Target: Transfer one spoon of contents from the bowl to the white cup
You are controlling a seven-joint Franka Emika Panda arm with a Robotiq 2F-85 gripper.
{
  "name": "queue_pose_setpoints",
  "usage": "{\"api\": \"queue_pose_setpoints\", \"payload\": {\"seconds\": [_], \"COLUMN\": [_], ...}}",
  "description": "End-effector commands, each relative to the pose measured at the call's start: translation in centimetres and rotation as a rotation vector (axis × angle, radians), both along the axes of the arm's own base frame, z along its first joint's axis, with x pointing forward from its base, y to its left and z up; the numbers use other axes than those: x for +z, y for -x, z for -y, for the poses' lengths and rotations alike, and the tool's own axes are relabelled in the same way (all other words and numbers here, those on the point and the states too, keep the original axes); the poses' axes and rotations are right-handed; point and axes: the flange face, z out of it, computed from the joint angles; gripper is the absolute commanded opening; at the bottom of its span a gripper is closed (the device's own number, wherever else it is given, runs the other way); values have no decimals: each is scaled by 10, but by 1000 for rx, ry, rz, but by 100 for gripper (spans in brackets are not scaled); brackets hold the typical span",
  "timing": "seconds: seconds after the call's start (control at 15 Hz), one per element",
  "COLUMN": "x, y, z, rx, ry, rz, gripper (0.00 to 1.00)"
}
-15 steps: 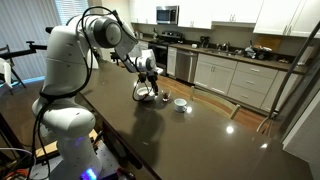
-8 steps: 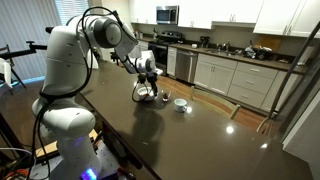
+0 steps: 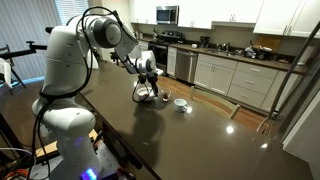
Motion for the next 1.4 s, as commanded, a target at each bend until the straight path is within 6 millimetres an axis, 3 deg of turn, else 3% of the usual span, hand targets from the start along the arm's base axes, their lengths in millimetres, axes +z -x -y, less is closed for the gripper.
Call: {"api": "queue_pose_setpoints", "payload": {"seconds": [0.0, 0.87, 1.33], "x": [1, 2, 2], "y": [5, -8, -3], "z": [5, 17, 32], "rx": [-18, -42, -74], "ry": [6, 10, 34], "rz": [17, 36, 20], "gripper": [55, 55, 58]}}
